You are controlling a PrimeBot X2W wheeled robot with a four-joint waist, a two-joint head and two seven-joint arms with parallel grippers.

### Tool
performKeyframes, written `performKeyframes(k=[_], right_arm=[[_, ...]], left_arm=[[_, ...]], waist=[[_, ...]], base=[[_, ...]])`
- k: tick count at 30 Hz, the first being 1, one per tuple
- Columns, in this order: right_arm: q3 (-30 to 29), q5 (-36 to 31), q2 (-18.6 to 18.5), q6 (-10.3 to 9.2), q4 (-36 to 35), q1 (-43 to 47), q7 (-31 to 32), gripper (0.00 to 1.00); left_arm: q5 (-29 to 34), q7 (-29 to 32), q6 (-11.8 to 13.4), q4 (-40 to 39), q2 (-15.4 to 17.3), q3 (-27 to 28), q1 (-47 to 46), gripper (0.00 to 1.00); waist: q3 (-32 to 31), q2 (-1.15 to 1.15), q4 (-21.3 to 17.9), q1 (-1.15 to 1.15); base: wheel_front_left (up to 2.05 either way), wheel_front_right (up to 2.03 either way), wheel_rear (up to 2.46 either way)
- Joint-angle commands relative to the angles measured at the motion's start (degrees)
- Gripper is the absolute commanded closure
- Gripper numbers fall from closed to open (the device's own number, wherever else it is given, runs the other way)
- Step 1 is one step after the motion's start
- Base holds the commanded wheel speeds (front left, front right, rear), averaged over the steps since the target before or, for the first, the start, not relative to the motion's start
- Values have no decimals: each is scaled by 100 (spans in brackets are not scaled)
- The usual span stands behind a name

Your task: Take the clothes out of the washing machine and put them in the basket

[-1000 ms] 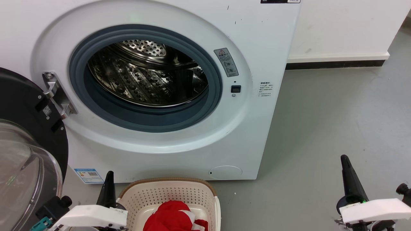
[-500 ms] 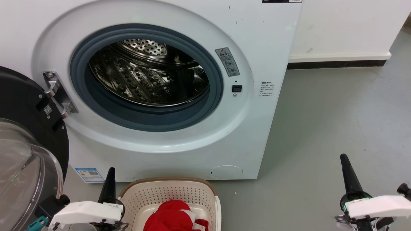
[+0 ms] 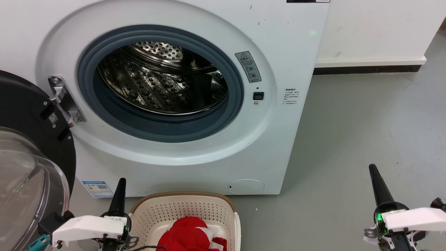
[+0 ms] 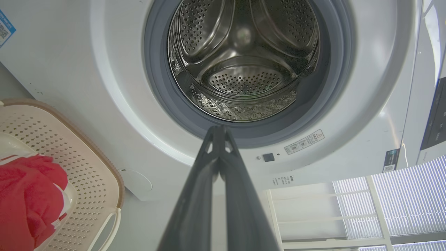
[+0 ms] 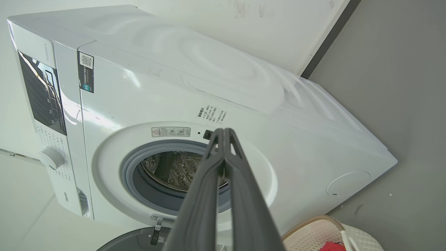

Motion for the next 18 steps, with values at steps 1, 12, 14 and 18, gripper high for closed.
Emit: performKeyframes(k=[1, 12, 14, 18], right_arm=[[-22, 162, -25, 0, 8, -151, 43, 100], [-66, 749, -14, -1, 121, -240, 190, 100], [-75, 848, -12, -1, 142, -254, 228, 100], [-90, 1049, -7, -1, 186, -287, 276, 100]], left_arm=[[-160, 37, -49, -15, 12, 23, -139, 100], [-749, 176, -109, 42, 13, 59, -207, 100], [-852, 204, -116, 52, 12, 66, -221, 100], [-1049, 254, -139, 70, 13, 78, -252, 100]], waist=[[1, 0, 3, 0], [11, 0, 21, 0], [13, 0, 24, 0], [17, 0, 31, 0]], base=[[0, 0, 0], [0, 0, 0], [0, 0, 0], [0, 0, 0]])
